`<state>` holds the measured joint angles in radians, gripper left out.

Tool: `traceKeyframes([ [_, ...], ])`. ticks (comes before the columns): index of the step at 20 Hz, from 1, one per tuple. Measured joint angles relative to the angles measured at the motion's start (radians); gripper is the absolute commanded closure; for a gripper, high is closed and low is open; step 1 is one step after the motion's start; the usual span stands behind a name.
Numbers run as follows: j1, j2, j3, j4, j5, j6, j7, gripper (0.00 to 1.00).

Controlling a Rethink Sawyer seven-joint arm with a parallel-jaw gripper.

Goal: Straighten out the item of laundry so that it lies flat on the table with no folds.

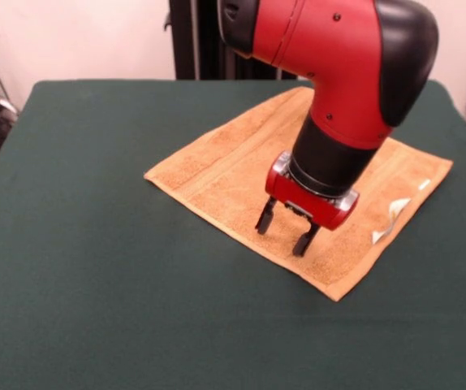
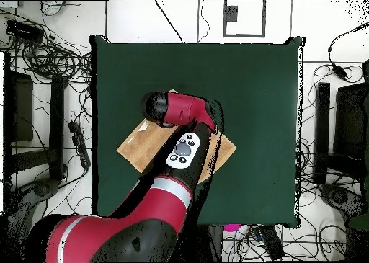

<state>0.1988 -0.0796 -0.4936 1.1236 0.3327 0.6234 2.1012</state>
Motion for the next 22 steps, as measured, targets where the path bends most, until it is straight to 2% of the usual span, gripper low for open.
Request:
traceKeyframes([
  [7,0.002,0.003,-0.011,-0.033,-0.002,-0.047,0.000,0.00],
  [16,0.007,0.011,-0.062,-0.148,-0.005,-0.056,0.000,0.00],
  [20,0.008,0.000,-0.064,-0.161,-0.007,-0.023,0.000,0.00],
  [22,0.013,-0.029,-0.064,-0.149,-0.007,0.051,0.000,0.00],
])
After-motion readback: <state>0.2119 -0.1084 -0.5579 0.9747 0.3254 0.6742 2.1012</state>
